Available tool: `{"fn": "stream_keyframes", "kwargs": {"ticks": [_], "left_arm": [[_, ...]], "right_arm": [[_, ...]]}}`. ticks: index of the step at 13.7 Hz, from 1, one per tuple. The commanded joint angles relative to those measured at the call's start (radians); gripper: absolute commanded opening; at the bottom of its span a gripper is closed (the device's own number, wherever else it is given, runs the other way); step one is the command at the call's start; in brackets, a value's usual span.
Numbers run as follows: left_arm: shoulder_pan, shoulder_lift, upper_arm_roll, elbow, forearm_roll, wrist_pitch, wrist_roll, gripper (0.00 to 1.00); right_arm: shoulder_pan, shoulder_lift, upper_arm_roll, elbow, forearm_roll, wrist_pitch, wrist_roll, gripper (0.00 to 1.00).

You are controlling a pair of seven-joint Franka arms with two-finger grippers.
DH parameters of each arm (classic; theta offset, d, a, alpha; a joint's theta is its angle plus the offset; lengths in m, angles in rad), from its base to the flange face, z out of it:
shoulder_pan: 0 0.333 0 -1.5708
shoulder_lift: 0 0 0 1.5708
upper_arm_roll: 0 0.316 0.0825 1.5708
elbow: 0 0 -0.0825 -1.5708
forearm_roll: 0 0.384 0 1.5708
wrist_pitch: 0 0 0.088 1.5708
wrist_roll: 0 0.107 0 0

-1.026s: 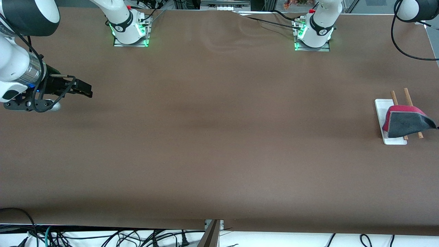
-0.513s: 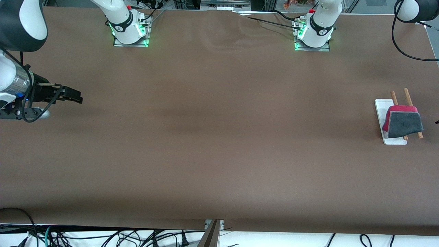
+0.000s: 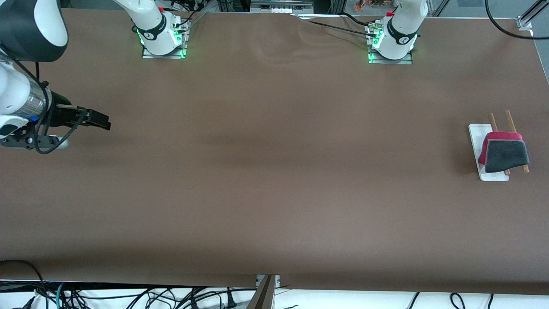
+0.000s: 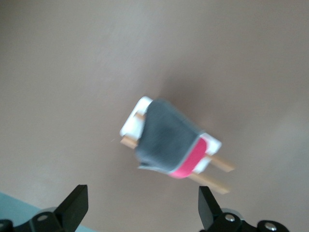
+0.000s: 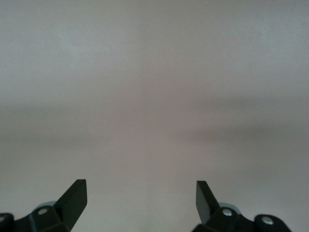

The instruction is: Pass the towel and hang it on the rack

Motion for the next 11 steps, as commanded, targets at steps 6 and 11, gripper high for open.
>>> {"fn": "stream_keyframes", "kwargs": {"ticks": [6,11], "left_arm": [[-0.277,-0.138,0.004,-0.042,-0.062,-0.209,-0.626,1.0],[-0.329,-0.391,-0.101,-0.363,-0.116,-0.088,-1.25,1.0]], "right_arm": [[0.001,-0.014,0.01,0.011,-0.019,-0.004,0.021,1.0],[0.003,-0.015,0.012,0.012,-0.021,-0.002,0.022,1.0]]}}
